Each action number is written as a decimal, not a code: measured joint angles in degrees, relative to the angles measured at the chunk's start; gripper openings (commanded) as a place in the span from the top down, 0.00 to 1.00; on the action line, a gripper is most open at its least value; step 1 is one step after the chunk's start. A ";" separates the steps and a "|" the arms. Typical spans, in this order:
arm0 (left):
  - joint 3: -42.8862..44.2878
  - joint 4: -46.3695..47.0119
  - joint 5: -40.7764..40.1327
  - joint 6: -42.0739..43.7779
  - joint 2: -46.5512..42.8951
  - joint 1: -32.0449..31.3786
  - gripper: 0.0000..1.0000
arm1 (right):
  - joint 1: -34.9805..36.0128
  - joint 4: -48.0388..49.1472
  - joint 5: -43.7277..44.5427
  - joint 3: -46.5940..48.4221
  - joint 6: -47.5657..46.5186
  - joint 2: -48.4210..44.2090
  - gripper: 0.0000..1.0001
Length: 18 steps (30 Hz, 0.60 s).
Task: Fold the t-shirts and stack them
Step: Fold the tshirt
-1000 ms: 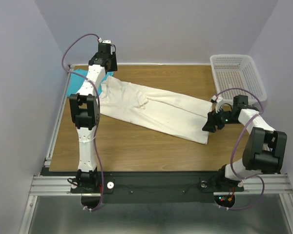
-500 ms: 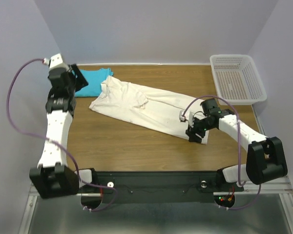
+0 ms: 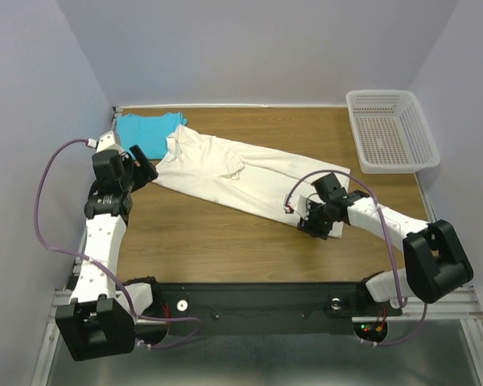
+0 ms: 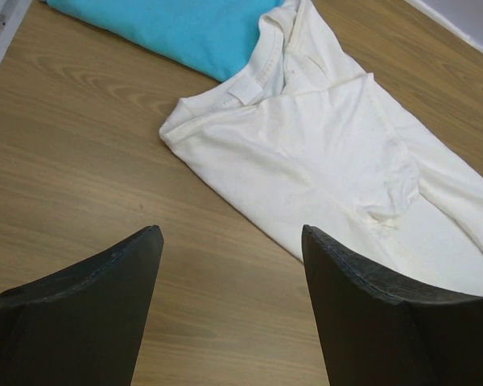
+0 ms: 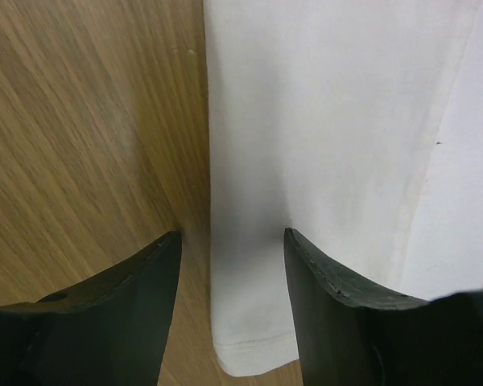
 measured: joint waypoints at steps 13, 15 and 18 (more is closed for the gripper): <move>-0.28 0.31 1.68 -0.94 -1.03 0.02 0.19 | 2.16 2.62 5.81 -4.81 -0.66 -2.69 0.97; -0.48 0.24 1.79 -1.01 -1.22 0.15 0.19 | 2.19 2.10 6.21 -5.73 -2.01 -4.17 0.99; -0.57 0.35 2.27 -1.27 -1.29 0.26 0.19 | 2.19 -0.63 6.62 -7.19 -4.28 -7.02 0.99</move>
